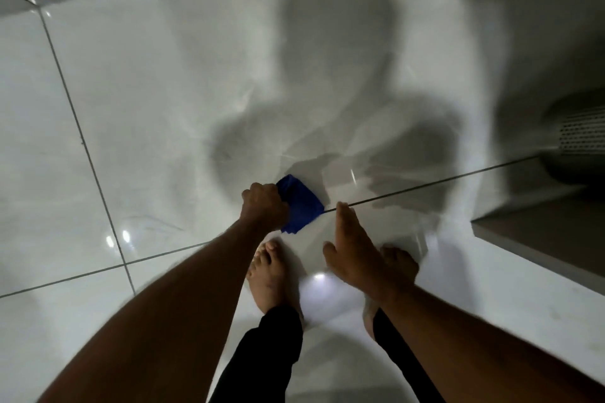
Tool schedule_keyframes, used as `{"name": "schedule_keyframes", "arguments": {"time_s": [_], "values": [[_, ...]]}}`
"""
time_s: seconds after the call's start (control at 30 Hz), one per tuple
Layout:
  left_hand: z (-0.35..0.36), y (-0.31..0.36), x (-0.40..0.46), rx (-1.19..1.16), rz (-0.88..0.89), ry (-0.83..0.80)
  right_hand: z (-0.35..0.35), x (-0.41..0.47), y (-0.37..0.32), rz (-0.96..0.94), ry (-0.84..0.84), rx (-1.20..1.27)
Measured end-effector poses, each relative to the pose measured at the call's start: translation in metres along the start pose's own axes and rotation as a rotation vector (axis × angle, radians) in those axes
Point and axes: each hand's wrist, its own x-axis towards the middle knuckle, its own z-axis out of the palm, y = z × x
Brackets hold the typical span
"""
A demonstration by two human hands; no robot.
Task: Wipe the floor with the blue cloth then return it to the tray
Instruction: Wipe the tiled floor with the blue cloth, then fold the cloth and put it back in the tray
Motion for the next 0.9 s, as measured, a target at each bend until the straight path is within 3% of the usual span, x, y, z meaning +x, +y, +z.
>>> {"name": "schedule_keyframes", "arguments": {"time_s": [0.13, 0.3, 0.5, 0.67, 0.8, 0.9], "values": [[-0.046, 0.02, -0.064, -0.108, 0.163, -0.045, -0.035, -0.063, -0.031, 0.167, -0.012, 0.019], [-0.149, 0.045, -0.213, -0.277, 0.325, 0.056, -0.124, -0.164, -0.107, 0.167, 0.143, 0.186], [-0.3, 0.082, -0.411, -0.287, 0.501, 0.067, -0.265, -0.313, -0.193, -0.132, 0.227, 0.37], [-0.372, 0.109, -0.523, -0.336, 0.754, 0.159, -0.352, -0.414, -0.242, -0.278, 0.076, 0.4], [-0.421, 0.126, -0.582, -0.409, 0.855, 0.252, -0.386, -0.485, -0.28, -0.338, 0.251, 0.353], [-0.438, 0.132, -0.605, -0.57, 0.865, 0.194, -0.384, -0.531, -0.293, -0.311, 0.33, 0.506]]}}
